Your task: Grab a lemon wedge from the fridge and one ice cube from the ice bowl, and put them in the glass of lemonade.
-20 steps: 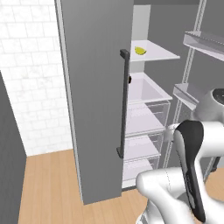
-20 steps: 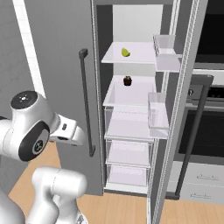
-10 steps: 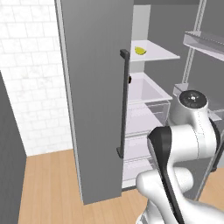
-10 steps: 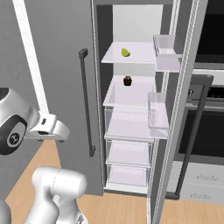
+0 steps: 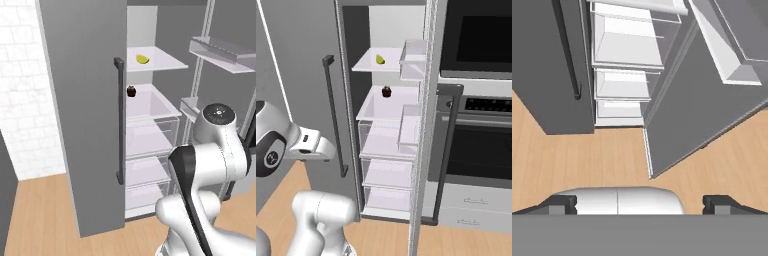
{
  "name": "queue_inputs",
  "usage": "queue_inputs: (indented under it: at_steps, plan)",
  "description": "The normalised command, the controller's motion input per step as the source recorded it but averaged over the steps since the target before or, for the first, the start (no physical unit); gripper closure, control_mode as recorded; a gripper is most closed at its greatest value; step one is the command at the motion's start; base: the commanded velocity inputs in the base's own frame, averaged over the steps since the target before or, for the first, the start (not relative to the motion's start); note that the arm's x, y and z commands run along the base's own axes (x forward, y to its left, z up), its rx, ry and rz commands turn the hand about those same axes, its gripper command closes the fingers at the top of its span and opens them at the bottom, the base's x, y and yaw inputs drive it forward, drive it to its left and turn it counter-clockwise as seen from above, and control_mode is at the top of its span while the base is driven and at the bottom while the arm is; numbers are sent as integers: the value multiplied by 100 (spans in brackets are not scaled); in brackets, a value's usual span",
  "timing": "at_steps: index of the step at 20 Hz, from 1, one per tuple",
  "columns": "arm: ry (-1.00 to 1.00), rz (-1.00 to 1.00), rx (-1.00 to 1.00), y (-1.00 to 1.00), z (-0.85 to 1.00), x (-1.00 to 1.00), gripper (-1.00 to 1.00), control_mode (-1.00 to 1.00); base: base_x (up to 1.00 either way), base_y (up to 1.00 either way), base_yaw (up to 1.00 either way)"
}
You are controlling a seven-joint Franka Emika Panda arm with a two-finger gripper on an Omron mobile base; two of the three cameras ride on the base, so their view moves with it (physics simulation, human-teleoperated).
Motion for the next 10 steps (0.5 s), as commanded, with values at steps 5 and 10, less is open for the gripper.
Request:
queue_inputs:
  at_steps: [5,10]
  plan:
    - [0,0,0,0,0,0,-100,100,4,-4,0]
    - [0,0,0,0,0,0,-100,100,25,-8,0]
